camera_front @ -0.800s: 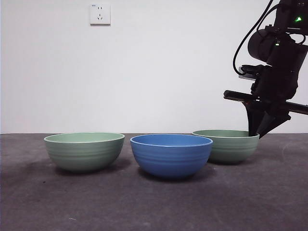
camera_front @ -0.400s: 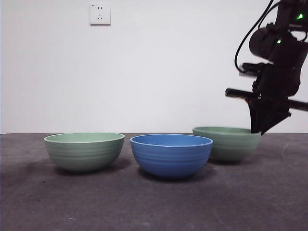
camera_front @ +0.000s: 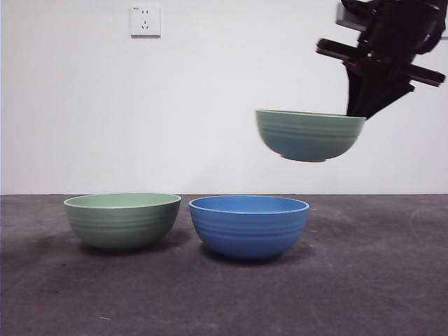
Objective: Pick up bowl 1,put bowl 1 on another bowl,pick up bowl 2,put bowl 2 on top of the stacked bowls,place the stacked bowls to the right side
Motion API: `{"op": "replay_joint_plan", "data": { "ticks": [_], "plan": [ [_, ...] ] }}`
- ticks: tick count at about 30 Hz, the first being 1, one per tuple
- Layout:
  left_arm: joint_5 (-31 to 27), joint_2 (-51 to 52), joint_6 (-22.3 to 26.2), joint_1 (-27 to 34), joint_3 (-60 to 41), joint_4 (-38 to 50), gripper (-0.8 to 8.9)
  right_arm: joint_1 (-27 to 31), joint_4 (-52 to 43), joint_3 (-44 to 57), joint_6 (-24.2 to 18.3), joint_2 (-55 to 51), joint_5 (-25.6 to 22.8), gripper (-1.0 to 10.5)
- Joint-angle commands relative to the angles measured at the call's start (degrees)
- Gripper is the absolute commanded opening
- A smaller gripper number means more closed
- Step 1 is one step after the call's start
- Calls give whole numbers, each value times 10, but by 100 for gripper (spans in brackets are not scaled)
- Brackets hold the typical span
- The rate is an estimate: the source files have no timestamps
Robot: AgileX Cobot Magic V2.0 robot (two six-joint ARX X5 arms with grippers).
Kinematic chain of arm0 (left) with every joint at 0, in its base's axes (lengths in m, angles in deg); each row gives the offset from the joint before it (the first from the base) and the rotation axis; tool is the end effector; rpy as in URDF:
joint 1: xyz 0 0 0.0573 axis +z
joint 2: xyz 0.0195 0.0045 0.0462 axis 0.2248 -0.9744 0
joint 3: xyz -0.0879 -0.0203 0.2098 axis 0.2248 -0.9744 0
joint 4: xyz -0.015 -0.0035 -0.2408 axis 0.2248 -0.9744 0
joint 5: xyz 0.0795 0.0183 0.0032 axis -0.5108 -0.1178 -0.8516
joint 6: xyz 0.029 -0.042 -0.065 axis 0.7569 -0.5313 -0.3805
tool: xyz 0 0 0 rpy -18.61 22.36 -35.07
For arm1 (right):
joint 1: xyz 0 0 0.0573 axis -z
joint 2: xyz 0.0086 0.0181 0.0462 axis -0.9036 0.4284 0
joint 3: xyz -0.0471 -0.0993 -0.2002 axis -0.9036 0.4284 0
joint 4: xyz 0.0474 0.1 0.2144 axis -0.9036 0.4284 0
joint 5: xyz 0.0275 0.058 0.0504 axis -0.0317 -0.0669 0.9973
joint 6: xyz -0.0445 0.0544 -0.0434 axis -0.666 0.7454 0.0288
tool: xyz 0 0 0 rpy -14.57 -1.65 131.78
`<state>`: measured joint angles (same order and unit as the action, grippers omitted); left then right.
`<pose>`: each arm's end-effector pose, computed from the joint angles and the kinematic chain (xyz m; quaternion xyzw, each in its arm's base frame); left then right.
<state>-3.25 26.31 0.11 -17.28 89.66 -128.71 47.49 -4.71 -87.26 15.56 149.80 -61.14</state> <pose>0.1518 -0.0561 0.2589 -0.0831 0.3452 -0.3644 0.8609 0.3194 0.1061 0.2228 -0.0065 0.4559 0.1593 0.8757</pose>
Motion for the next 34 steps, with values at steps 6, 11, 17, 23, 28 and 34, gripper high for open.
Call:
{"op": "replay_joint_plan", "data": {
  "ticks": [6, 11, 17, 23, 28, 34],
  "plan": [
    [1, 1, -1, -2, 2, 3, 571, -72, 4, 2, -4, 24, -1, -17],
    [1, 0, -1, -2, 2, 2, 571, -95, 4, 3, -2, 59, -2, -17],
    [1, 0, -1, -2, 2, 1, 571, -114, -12, 3, -3, 98, -4, -17],
    [0, 0, -2, -2, 2, 1, 571, -122, -15, 3, -3, 126, -18, -17],
    [0, 0, -1, -2, 2, 1, 571, -123, -15, 3, -5, 137, -30, -11],
    [-16, 0, -1, -2, 2, 1, 571, -127, -15, 3, -5, 138, -24, 161]
  ]
}}
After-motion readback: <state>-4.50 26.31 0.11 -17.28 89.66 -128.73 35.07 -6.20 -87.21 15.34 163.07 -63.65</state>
